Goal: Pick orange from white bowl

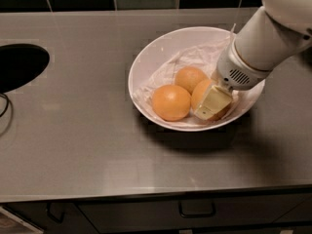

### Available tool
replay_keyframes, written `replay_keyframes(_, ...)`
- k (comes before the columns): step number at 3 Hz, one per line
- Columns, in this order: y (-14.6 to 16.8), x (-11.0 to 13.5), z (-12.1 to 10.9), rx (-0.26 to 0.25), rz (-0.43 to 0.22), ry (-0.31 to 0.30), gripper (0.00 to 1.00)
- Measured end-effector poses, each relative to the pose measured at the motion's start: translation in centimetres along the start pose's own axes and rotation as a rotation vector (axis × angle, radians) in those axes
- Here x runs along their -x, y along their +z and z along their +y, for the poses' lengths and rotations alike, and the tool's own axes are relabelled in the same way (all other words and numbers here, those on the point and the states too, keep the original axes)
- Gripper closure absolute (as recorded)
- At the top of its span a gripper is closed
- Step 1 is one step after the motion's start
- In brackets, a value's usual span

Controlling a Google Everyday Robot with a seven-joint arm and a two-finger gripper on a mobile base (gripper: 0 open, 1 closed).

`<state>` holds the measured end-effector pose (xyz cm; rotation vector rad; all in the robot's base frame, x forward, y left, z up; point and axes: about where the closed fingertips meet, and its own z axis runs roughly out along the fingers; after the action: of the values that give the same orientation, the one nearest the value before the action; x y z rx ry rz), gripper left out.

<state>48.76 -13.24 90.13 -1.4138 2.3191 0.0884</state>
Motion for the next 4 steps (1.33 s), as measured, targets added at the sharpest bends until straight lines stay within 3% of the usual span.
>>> replay_keyframes(2,1.5,-0.7,0.0,0.019,0.029,0.016,0.35)
replay_keyframes(3,2.1,-0.9,0.1,0.019,0.061,0.013,0.43)
replay_keyframes(4,2.1,-0.9,0.1,0.019,0.061,0.013,0.62)
